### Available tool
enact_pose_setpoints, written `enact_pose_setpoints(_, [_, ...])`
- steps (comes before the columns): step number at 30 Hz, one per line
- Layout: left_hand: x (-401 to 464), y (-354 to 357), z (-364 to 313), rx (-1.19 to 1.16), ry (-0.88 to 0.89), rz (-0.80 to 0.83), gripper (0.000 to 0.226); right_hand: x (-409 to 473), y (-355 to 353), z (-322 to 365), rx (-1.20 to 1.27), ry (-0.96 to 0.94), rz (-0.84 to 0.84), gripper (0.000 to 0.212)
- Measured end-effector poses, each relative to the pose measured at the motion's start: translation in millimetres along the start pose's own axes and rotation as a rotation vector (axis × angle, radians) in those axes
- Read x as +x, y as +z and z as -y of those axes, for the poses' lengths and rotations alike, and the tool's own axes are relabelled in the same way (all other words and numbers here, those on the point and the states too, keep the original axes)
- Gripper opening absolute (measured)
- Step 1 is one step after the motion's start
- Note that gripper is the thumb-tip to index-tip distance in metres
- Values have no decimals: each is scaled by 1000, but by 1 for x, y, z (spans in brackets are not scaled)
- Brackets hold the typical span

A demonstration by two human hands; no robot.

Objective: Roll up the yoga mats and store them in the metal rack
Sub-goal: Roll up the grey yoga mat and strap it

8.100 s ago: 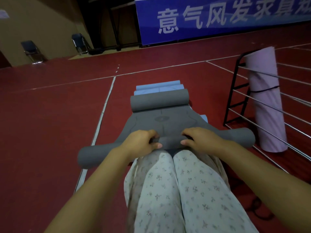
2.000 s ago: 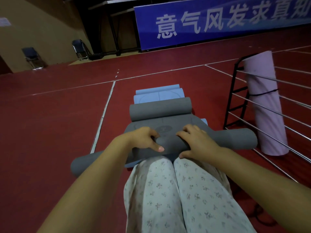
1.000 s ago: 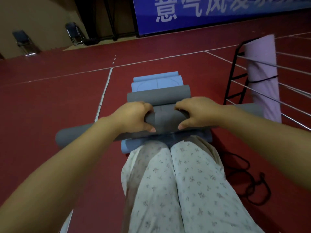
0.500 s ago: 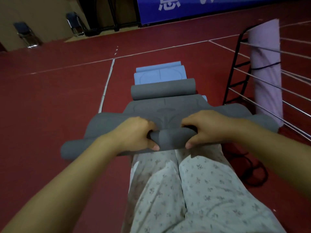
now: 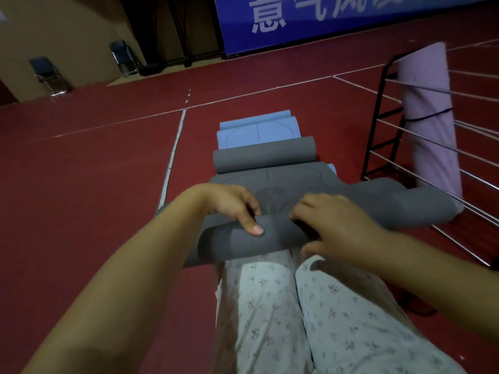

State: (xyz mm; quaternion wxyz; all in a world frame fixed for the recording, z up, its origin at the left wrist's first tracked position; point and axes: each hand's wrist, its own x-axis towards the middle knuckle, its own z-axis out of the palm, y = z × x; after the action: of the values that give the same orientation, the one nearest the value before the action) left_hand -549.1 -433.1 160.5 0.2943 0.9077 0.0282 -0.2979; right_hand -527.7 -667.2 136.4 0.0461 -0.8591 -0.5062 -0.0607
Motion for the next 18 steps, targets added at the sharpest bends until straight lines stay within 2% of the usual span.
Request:
enact_pose_setpoints(4, [3, -3, 0, -22, -45, 50, 40, -3, 28, 5, -42, 18, -169, 61])
enact_pose_setpoints(6, [-1, -3, -1, 9, -45, 20, 45, 1, 30, 1, -22, 8, -192, 56])
enact_pose_setpoints(8, [-10, -1, -6, 79, 6, -94, 49, 5, 27, -3, 10, 3, -154, 48])
enact_pose_setpoints(10, [-21, 5, -11, 266, 68, -269, 47, 11, 21, -9, 26, -14, -93, 41])
enact_pose_setpoints(13, [-33, 31, -12, 631, 273, -588, 25, 23, 9, -15, 66, -26, 17, 48])
enact_pose_setpoints(15, [-36, 50, -6, 797, 387, -730, 36, 31, 3, -21, 72, -34, 88, 54])
enact_pose_setpoints(18, [-35, 64, 0, 752, 340, -767, 61, 40, -3, -28, 129, -36, 164, 56])
